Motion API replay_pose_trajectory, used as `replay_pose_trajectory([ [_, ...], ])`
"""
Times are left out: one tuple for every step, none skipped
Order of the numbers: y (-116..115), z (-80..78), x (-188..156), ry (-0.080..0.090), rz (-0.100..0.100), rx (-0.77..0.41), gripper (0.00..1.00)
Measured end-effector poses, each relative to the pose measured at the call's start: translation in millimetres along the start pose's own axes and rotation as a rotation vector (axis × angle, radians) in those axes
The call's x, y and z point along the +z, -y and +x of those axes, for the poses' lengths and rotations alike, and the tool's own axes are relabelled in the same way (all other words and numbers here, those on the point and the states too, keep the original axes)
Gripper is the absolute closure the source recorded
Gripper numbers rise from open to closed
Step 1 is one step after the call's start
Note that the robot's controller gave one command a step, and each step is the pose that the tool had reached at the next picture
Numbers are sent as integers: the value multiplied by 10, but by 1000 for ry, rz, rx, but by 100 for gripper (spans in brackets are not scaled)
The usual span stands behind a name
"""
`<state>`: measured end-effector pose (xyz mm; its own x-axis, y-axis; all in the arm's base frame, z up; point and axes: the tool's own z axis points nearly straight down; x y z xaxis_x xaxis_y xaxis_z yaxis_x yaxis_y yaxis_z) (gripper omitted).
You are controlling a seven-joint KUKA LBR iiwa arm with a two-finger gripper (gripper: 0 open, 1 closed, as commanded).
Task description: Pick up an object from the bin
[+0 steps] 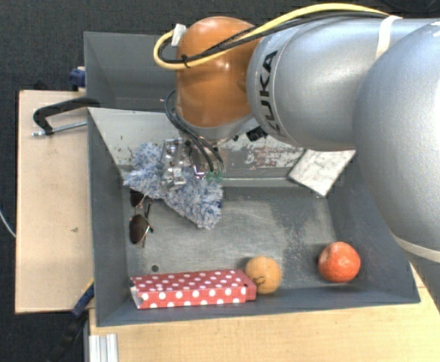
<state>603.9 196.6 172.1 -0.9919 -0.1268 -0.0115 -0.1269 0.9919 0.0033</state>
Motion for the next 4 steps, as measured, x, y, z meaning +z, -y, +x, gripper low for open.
replay_pose_trajectory([
  [-32, 26, 404, -12, 2, -23, 100],
  [-32, 24, 385, -11, 2, -23, 100],
  [-10, 80, -199, -9, 2, -28, 100],
  [7, 133, -117, -13, 2, -39, 100],
])
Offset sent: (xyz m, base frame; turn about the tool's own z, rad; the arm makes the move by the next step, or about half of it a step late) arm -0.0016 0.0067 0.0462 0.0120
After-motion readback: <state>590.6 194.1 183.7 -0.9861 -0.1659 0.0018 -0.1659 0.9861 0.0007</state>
